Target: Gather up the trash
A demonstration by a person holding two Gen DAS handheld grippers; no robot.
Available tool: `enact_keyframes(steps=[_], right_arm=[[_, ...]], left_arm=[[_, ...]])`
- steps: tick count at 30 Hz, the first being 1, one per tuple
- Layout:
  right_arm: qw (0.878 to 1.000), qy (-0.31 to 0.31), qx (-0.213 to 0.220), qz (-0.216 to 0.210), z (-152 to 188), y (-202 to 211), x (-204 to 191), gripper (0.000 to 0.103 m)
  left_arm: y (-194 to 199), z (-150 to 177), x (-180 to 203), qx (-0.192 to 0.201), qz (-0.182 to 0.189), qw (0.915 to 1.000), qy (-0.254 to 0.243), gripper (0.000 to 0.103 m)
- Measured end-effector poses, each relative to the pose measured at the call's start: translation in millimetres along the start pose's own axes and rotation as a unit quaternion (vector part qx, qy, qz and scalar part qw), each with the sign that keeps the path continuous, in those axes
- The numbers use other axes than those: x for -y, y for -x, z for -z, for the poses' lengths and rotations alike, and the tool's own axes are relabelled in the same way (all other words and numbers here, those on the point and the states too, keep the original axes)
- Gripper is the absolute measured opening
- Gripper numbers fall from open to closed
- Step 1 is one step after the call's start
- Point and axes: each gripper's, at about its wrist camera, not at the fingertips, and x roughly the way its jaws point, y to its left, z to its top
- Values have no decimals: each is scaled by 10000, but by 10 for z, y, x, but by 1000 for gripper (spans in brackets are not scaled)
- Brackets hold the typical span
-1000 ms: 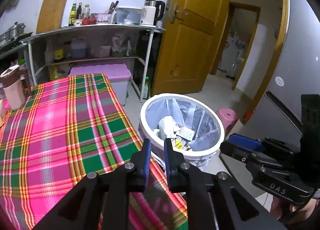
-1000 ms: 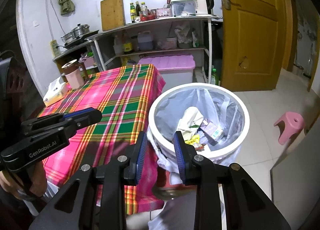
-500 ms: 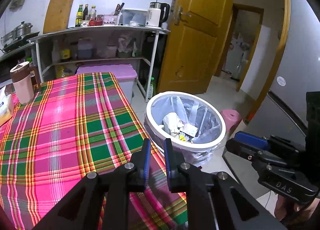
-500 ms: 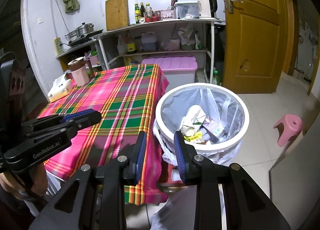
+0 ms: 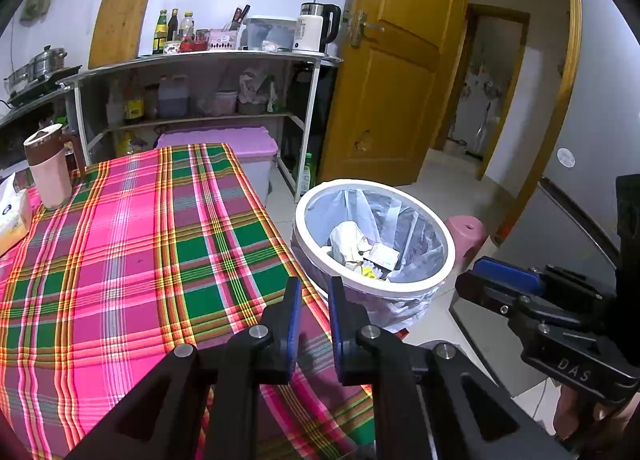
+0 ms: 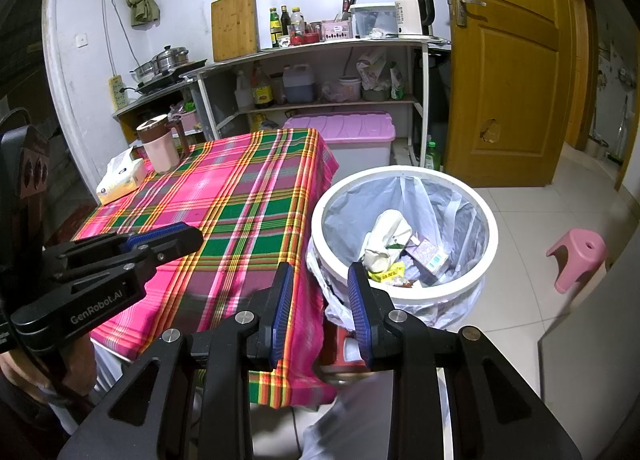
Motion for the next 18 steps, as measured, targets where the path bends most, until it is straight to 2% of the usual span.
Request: enact_keyframes(steps=[18], right_arm=[[10000, -3, -1, 4, 3, -1, -6, 29]], left_arm=[[-37, 1, -14, -32, -61, 10000, 13, 13]])
